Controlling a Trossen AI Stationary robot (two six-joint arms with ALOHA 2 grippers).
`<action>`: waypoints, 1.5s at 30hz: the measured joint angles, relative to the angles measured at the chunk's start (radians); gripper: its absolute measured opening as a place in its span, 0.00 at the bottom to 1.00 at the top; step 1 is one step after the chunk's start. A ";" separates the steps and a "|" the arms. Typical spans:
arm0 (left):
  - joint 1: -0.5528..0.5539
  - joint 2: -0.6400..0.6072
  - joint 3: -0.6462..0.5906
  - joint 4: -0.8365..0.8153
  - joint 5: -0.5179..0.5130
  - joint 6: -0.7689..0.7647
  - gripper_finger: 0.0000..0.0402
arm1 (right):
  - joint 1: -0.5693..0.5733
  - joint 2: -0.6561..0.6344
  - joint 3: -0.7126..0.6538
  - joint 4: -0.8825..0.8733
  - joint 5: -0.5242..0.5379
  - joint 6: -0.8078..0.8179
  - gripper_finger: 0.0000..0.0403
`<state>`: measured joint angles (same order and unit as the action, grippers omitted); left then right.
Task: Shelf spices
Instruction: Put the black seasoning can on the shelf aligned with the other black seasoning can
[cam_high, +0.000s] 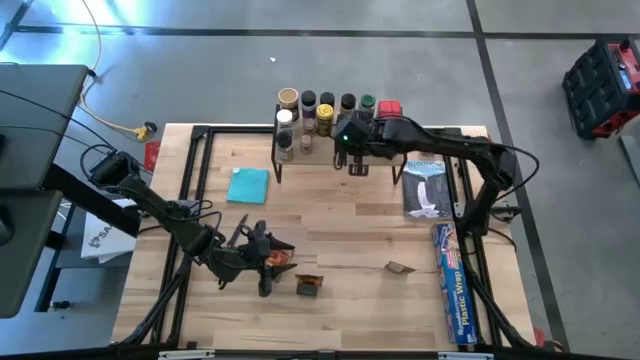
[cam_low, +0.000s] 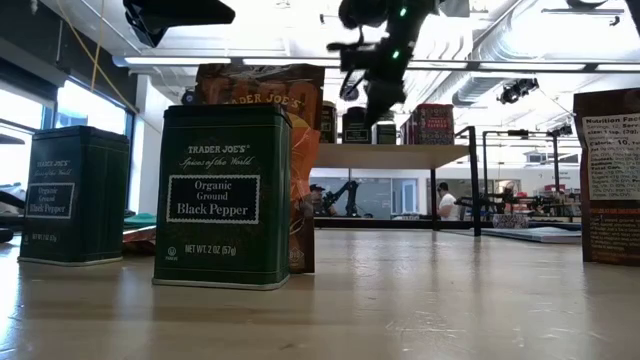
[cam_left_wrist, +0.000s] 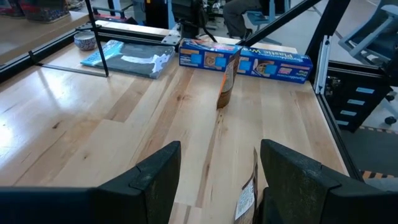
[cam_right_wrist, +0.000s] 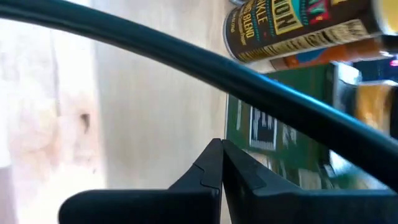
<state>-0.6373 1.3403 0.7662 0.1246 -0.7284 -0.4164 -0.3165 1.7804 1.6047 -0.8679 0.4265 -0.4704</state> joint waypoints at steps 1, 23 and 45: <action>-0.001 0.000 0.000 -0.002 0.000 0.000 0.54 | 0.017 -0.016 0.000 -0.020 0.013 0.012 0.00; -0.072 -0.012 0.022 -0.161 0.022 -0.149 0.54 | 0.782 -0.400 0.002 -0.205 0.361 0.654 0.00; -0.172 0.035 0.051 -0.772 0.459 -0.375 0.64 | 1.080 -0.056 0.000 -0.299 0.390 1.143 0.00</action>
<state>-0.8096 1.3752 0.8168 -0.6469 -0.2696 -0.7918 0.7631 1.7249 1.6051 -1.1668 0.8169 0.6725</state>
